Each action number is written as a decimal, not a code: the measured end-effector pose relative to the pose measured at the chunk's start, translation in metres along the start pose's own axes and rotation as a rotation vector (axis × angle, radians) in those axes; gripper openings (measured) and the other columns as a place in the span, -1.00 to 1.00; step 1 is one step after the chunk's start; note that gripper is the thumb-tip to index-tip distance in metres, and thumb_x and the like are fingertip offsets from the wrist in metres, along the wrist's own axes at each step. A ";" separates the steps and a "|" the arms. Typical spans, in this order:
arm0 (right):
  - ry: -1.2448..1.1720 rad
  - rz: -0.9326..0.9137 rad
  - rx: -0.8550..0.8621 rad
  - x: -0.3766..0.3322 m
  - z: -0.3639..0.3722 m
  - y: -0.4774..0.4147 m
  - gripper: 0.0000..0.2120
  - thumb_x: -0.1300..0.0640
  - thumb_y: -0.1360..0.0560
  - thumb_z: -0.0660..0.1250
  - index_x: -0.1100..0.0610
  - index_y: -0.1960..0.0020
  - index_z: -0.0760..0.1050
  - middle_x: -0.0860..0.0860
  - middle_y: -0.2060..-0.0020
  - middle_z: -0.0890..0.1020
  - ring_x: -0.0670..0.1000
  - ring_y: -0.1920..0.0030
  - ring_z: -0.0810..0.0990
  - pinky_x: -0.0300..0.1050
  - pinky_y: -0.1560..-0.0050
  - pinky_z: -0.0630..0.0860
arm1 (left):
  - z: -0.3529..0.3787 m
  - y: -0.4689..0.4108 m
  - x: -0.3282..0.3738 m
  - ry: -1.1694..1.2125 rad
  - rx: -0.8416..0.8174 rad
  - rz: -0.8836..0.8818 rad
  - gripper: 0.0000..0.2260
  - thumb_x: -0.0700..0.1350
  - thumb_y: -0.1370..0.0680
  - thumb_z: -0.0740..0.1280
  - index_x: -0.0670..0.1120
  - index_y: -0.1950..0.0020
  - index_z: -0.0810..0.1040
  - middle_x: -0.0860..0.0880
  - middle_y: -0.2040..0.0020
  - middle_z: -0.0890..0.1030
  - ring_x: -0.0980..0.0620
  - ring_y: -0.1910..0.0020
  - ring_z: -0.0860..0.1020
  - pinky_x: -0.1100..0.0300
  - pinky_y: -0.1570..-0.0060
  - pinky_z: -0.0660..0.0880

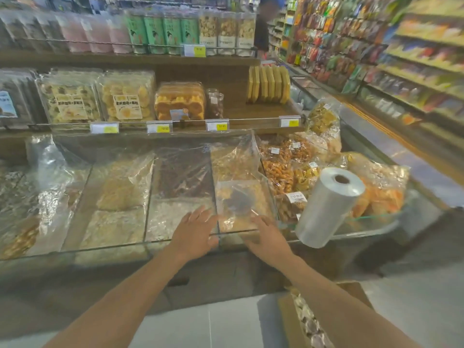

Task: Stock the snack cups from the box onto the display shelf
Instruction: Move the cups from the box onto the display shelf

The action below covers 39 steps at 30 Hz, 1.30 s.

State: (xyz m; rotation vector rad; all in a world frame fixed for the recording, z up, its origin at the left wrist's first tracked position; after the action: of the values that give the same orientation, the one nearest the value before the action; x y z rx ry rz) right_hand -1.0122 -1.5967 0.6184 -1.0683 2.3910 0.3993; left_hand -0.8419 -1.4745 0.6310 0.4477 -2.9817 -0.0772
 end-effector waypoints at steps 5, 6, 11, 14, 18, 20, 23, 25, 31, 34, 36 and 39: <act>0.063 0.156 -0.022 0.068 0.007 0.075 -0.29 -0.12 -0.53 0.44 0.02 -0.58 0.25 -0.01 -0.53 0.29 0.07 -0.53 0.26 0.00 -0.49 0.32 | 0.027 0.008 0.068 0.009 -0.040 0.131 -0.37 0.21 -0.64 0.27 0.09 -0.65 0.17 0.01 -0.67 0.12 -0.05 -0.66 0.02 -0.05 -0.57 0.08; 0.062 0.186 -0.020 0.083 0.007 0.088 -0.29 -0.12 -0.53 0.44 0.02 -0.58 0.25 -0.02 -0.54 0.28 0.06 -0.54 0.24 0.00 -0.50 0.30 | 0.034 0.007 0.082 0.015 -0.055 0.150 -0.37 0.21 -0.64 0.27 0.09 -0.65 0.17 0.00 -0.67 0.13 -0.06 -0.66 0.03 -0.07 -0.57 0.09; 0.065 0.317 0.023 0.162 -0.011 0.152 -0.34 -0.12 -0.51 0.43 0.02 -0.54 0.31 -0.03 -0.52 0.32 0.05 -0.53 0.27 0.00 -0.50 0.31 | 0.074 -0.004 0.159 0.009 -0.152 0.234 -0.36 0.21 -0.64 0.26 0.13 -0.67 0.12 0.02 -0.68 0.10 -0.06 -0.66 0.04 -0.11 -0.57 0.11; 0.061 0.403 0.027 0.217 -0.023 0.184 -0.36 -0.13 -0.51 0.44 -0.03 -0.52 0.34 -0.08 -0.49 0.35 0.05 -0.50 0.32 0.00 -0.47 0.35 | 0.099 -0.012 0.209 0.017 -0.188 0.293 -0.36 0.20 -0.64 0.27 0.11 -0.67 0.14 0.02 -0.68 0.12 -0.05 -0.66 0.04 -0.08 -0.56 0.15; 0.067 0.494 0.015 0.298 -0.045 0.216 -0.40 -0.17 -0.47 0.45 -0.10 -0.45 0.38 -0.13 -0.43 0.42 0.02 -0.45 0.38 -0.06 -0.41 0.40 | 0.135 -0.032 0.279 0.013 -0.239 0.328 -0.37 0.20 -0.63 0.28 0.10 -0.66 0.16 0.01 -0.67 0.14 -0.07 -0.66 0.07 -0.08 -0.54 0.19; 0.048 0.542 0.006 0.337 -0.058 0.230 -0.41 -0.16 -0.48 0.45 -0.09 -0.45 0.40 -0.14 -0.37 0.44 0.01 -0.39 0.42 -0.05 -0.35 0.46 | 0.153 -0.044 0.313 0.015 -0.274 0.330 -0.37 0.19 -0.64 0.28 0.10 -0.66 0.17 0.01 -0.67 0.15 -0.07 -0.65 0.08 -0.09 -0.53 0.19; 0.032 0.584 -0.017 0.396 -0.070 0.244 -0.45 -0.21 -0.41 0.43 -0.12 -0.37 0.45 -0.13 -0.25 0.51 0.02 -0.23 0.54 -0.09 -0.11 0.59 | 0.180 -0.062 0.361 0.027 -0.313 0.316 -0.37 0.19 -0.64 0.29 0.10 -0.66 0.17 0.01 -0.67 0.16 -0.06 -0.65 0.08 -0.09 -0.53 0.18; 0.031 0.605 -0.040 0.436 -0.072 0.248 -0.46 -0.21 -0.38 0.45 -0.12 -0.32 0.48 -0.13 -0.21 0.52 -0.01 -0.16 0.55 -0.16 -0.03 0.57 | 0.196 -0.075 0.389 0.033 -0.333 0.310 -0.39 0.19 -0.64 0.28 0.09 -0.65 0.18 0.01 -0.67 0.17 -0.06 -0.65 0.09 -0.10 -0.53 0.19; 0.051 0.580 -0.128 0.532 -0.054 0.237 -0.47 -0.29 -0.36 0.35 -0.05 -0.24 0.51 -0.06 -0.16 0.59 0.00 -0.04 0.57 -0.24 0.15 0.49 | 0.253 -0.112 0.435 0.063 -0.392 0.260 -0.40 0.17 -0.64 0.29 0.09 -0.64 0.20 0.01 -0.65 0.20 -0.06 -0.64 0.13 -0.12 -0.52 0.23; 0.011 0.592 -0.133 0.579 -0.024 0.225 -0.42 -0.32 -0.33 0.33 -0.05 -0.26 0.50 -0.05 -0.15 0.60 0.03 -0.05 0.60 -0.08 0.07 0.62 | 0.293 -0.129 0.438 0.069 -0.429 0.245 -0.42 0.16 -0.65 0.28 0.10 -0.64 0.20 0.01 -0.64 0.22 -0.07 -0.63 0.13 -0.14 -0.50 0.24; 0.009 0.592 -0.145 0.598 -0.003 0.214 -0.44 -0.30 -0.34 0.38 -0.06 -0.24 0.50 -0.05 -0.12 0.60 0.04 -0.02 0.60 -0.03 0.09 0.62 | 0.327 -0.141 0.439 0.056 -0.448 0.257 -0.42 0.15 -0.65 0.29 0.09 -0.64 0.20 0.01 -0.64 0.22 -0.08 -0.63 0.14 -0.15 -0.50 0.24; -0.004 0.597 -0.155 0.619 0.030 0.197 -0.46 -0.17 -0.37 0.46 0.05 -0.27 0.47 0.00 -0.14 0.57 0.11 -0.09 0.56 -0.01 0.03 0.55 | 0.388 -0.161 0.443 0.033 -0.473 0.298 -0.39 0.16 -0.63 0.34 0.09 -0.62 0.22 0.01 -0.63 0.23 -0.08 -0.63 0.14 -0.12 -0.51 0.24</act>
State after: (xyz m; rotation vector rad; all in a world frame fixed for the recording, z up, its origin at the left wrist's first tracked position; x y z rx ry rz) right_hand -1.5075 -1.8348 0.2707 -0.3819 2.6758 0.7947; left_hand -1.2662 -1.7467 0.2866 -0.0496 -2.8230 -0.7130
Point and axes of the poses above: each hand's wrist, its own y-axis away from the middle knuckle, its own z-axis out of the palm, x = y × z, the point moved 8 cm from there along -y, towards the middle knuckle
